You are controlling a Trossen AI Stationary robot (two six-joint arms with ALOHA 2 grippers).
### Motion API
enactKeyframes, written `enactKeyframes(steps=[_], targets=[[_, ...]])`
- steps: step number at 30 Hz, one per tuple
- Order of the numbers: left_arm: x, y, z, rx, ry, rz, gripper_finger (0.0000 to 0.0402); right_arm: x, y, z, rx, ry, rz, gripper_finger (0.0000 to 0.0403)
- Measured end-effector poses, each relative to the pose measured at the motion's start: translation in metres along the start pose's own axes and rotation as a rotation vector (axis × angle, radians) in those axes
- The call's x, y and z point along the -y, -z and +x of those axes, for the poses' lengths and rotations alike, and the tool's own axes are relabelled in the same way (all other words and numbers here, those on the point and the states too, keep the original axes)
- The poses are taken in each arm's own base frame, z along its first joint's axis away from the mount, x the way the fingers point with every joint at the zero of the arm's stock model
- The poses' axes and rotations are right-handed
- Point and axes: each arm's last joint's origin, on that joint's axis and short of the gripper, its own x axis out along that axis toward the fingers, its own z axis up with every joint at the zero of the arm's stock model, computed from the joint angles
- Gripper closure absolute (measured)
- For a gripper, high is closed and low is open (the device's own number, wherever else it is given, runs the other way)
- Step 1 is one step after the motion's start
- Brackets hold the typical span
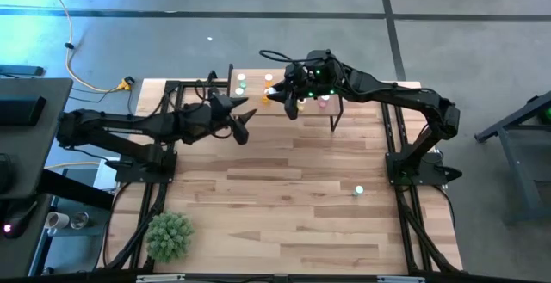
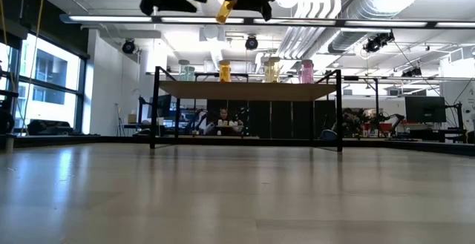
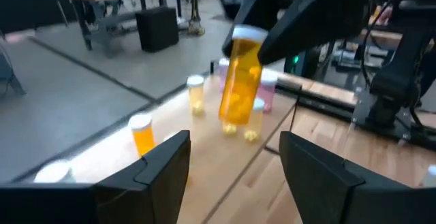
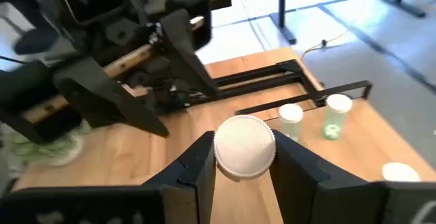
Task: Pick and place medicine bottles onto shelf by color
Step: Put the orange pill bottle on the shelf aligned with the other orange pill bottles
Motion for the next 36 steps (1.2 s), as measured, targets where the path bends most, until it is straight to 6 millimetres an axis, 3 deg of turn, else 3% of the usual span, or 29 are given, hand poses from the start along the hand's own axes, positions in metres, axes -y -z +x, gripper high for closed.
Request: enactKeyframes(steps=[5, 13, 26, 36], targets=[[-0.011, -0.004, -0.017, -0.024, -0.004, -0.042, 0.0190, 0.000, 0.002, 0.004, -0.006, 0.051, -0.020, 0.0297], [-0.021, -0.006, -0.033, -0.042, -0.007, -0.037, 0.0190, -0.005, 0.029, 0.035, -0.145, 0.079, 0.000, 0.0297], [-0.022, 0.000, -0.035, -0.101, -0.005, 0.002, 0.0190, -0.004, 0.052, 0.059, -0.253, 0.198, -0.087, 0.0297], [-0.022, 0.000, -0.035, -0.101, -0.005, 0.003, 0.0190, 0.002, 0.053, 0.059, -0.261, 0.241, -0.117, 0.0297]])
